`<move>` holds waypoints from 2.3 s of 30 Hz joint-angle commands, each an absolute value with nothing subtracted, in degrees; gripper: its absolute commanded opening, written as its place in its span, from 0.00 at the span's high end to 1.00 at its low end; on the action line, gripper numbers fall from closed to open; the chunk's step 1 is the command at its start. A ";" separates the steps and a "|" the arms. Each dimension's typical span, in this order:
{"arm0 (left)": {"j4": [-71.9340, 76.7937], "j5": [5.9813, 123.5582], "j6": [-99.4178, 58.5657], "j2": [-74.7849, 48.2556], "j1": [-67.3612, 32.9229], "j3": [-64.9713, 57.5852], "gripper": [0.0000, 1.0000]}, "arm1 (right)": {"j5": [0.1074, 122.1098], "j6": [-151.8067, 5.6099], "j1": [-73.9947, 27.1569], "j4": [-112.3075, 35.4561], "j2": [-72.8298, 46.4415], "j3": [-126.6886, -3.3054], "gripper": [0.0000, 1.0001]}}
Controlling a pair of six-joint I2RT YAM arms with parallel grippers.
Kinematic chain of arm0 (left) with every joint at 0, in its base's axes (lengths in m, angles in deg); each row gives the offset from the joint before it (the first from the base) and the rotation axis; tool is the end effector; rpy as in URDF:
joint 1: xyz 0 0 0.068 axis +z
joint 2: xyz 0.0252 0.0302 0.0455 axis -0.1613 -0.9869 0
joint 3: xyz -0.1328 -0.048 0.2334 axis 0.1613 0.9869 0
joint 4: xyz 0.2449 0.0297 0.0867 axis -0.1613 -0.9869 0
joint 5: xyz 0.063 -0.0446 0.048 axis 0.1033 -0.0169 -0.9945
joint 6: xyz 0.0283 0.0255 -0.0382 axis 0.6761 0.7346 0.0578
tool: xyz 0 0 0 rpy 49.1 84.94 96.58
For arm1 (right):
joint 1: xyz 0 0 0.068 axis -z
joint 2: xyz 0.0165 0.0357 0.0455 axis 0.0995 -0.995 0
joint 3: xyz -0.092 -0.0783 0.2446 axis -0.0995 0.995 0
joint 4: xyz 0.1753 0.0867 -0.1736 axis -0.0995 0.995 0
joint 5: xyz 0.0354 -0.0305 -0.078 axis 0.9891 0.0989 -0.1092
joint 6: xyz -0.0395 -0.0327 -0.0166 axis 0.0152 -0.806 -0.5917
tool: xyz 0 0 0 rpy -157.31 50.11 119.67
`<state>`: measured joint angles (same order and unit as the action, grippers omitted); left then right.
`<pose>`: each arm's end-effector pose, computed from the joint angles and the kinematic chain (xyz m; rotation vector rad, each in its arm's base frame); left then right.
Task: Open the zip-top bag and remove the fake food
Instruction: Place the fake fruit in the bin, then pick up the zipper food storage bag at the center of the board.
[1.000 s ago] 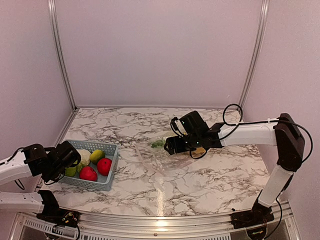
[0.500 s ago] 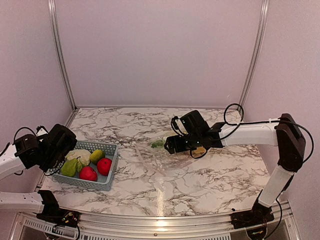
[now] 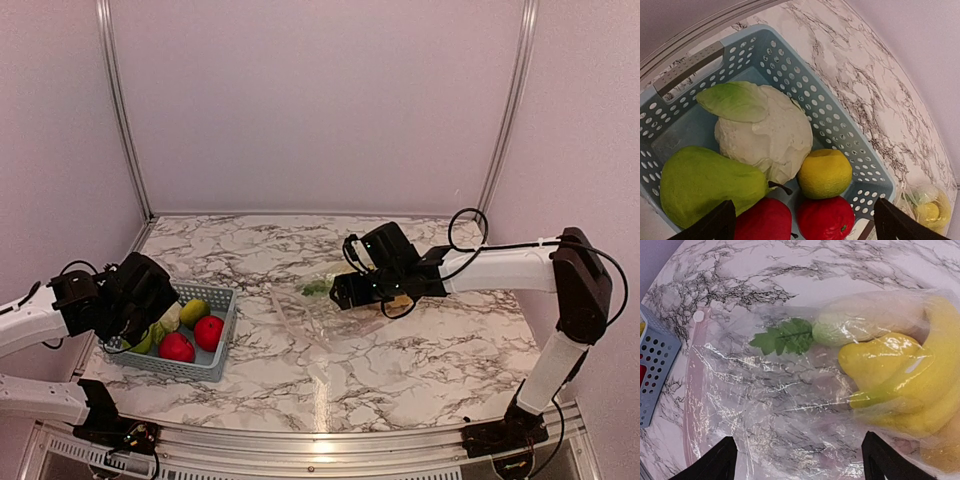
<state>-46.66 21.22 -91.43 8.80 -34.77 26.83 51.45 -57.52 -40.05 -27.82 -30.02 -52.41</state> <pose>0.1352 -0.1021 0.2463 -0.9720 2.1467 -0.2528 0.2574 0.2626 0.2053 -0.4768 2.3913 0.5156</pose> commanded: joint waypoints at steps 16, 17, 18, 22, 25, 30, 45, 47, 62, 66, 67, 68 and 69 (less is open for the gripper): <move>-43.36 18.42 -85.11 9.99 -27.46 31.58 0.01 | 50.53 -57.47 -40.53 -26.90 -27.74 -51.98 0.16; -43.29 18.33 -83.96 10.04 -27.46 30.69 0.01 | 50.43 -57.42 -40.52 -26.85 -27.74 -52.09 0.16; -43.07 18.36 -82.74 10.02 -27.46 29.77 0.01 | 50.40 -57.50 -40.52 -26.88 -27.74 -52.18 0.16; -41.13 20.00 -76.41 9.82 -27.46 25.92 0.01 | 50.09 -57.62 -40.52 -26.43 -27.74 -52.55 0.16; -37.24 23.00 -71.13 9.58 -27.46 24.08 0.01 | 49.95 -57.66 -40.52 -25.99 -27.49 -53.00 0.16; -29.37 31.18 -64.54 5.90 -27.54 21.72 0.02 | 49.95 -58.29 -40.66 -24.79 -27.87 -54.57 0.19; -15.64 43.48 -63.15 -5.19 -32.03 20.02 0.06 | 46.71 -60.80 -47.93 -18.00 -37.56 -68.21 0.44; -15.04 43.56 -63.25 -4.82 -32.05 20.42 0.06 | 46.44 -60.83 -48.73 -17.12 -39.03 -69.67 0.48; -10.25 47.97 -63.52 -5.14 -32.03 22.79 0.08 | 43.22 -60.60 -51.89 -13.30 -45.01 -74.89 0.53; -9.63 48.46 -63.43 -5.40 -32.03 23.09 0.08 | 41.68 -60.76 -52.99 -12.22 -45.48 -76.35 0.49; -9.54 48.56 -63.43 -5.32 -32.03 23.21 0.08 | 41.27 -60.77 -53.33 -11.94 -45.53 -76.66 0.49; -9.39 48.65 -63.50 -5.22 -32.05 23.39 0.08 | 40.98 -60.78 -53.52 -11.67 -45.57 -76.94 0.49; -9.31 48.86 -63.39 -5.19 -32.03 23.56 0.08 | 40.78 -60.71 -53.73 -11.56 -45.62 -77.06 0.49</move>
